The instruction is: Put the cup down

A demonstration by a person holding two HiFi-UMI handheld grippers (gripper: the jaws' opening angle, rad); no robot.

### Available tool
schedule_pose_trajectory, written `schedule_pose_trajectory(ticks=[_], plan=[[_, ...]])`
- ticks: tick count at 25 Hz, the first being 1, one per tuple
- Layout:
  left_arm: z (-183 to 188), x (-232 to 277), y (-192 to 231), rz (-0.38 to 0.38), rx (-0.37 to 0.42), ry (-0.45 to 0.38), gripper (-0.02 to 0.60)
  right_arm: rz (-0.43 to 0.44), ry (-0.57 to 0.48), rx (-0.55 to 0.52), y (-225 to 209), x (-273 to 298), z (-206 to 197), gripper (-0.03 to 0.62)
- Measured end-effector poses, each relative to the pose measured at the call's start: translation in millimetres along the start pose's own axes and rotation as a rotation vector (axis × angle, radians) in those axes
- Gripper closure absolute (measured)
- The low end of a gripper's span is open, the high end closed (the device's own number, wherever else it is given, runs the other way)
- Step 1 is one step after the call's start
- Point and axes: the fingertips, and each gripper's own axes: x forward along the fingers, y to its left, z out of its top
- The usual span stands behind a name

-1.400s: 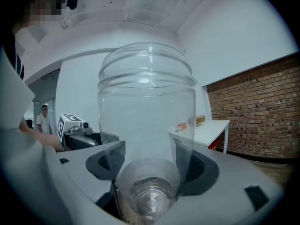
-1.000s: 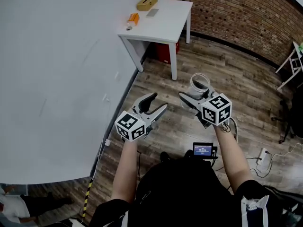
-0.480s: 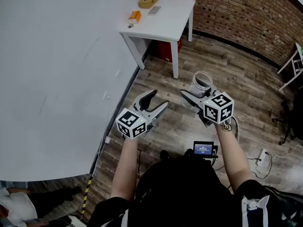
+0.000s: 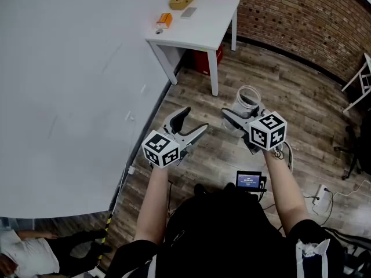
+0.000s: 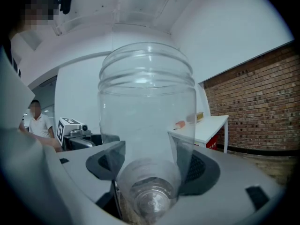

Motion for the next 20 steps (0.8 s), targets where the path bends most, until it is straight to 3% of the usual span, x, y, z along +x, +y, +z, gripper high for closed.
schedule_pose_trajectory(ticks=[11,20], plan=[[9,38,-9,0.050,-0.027,-0.044,0.204,0.019,-0.011,0.020,-44,-20,0,0.252],[4,65,25,0.060,-0.064,-0.033,0.206,-0.002,0.006,0.057,-86,-8,-7,0.253]])
